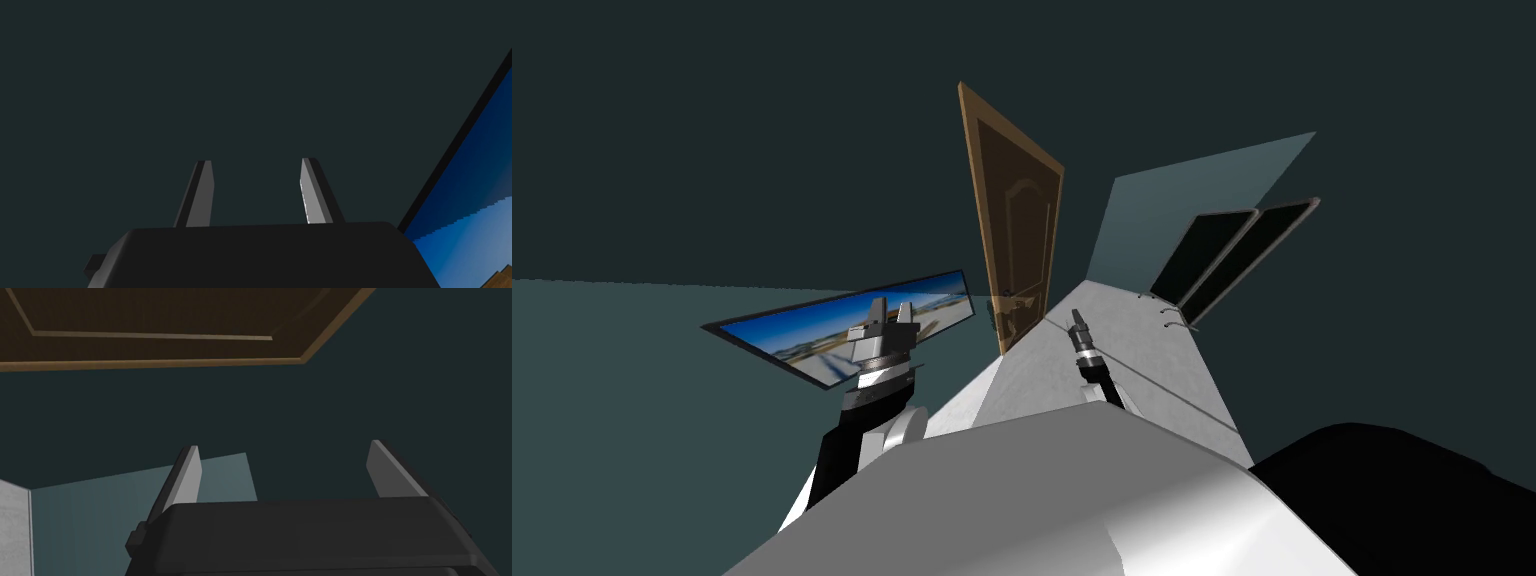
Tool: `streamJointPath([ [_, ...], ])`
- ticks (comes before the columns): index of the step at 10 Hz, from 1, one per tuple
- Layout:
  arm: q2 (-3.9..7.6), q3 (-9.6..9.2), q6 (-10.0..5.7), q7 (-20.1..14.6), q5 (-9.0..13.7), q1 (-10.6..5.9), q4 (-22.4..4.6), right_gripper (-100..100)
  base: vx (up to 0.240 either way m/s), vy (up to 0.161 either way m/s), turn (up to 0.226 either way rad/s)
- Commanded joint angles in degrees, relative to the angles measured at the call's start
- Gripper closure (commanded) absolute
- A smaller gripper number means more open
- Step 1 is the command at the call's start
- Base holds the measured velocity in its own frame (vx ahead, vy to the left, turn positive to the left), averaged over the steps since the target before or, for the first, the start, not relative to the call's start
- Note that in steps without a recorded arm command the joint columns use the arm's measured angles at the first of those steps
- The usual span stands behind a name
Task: Pull the door open
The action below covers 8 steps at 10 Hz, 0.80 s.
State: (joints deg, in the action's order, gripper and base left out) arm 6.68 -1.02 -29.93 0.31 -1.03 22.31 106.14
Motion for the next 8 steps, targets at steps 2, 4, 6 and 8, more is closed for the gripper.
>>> streamJointPath([
  [2, 1.72, -1.07, -0.99, -1.1, 0.9, -1.84, -4.3, -100, 0.093, -0.024, 0.166],
  [4, 3.08, -1.94, -1.9, -2.0, 1.6, -3.25, -7.8, -100, 0.103, -0.011, 0.159],
  [6, 4.45, -2.82, -2.81, -2.9, 2.3, -4.65, -11.4, -100, 0.103, -0.021, 0.153],
  [8, 5.84, -3.72, -3.74, -3.8, 3.0, -6.1, -15.0, -100, 0.091, -0.028, 0.189],
])
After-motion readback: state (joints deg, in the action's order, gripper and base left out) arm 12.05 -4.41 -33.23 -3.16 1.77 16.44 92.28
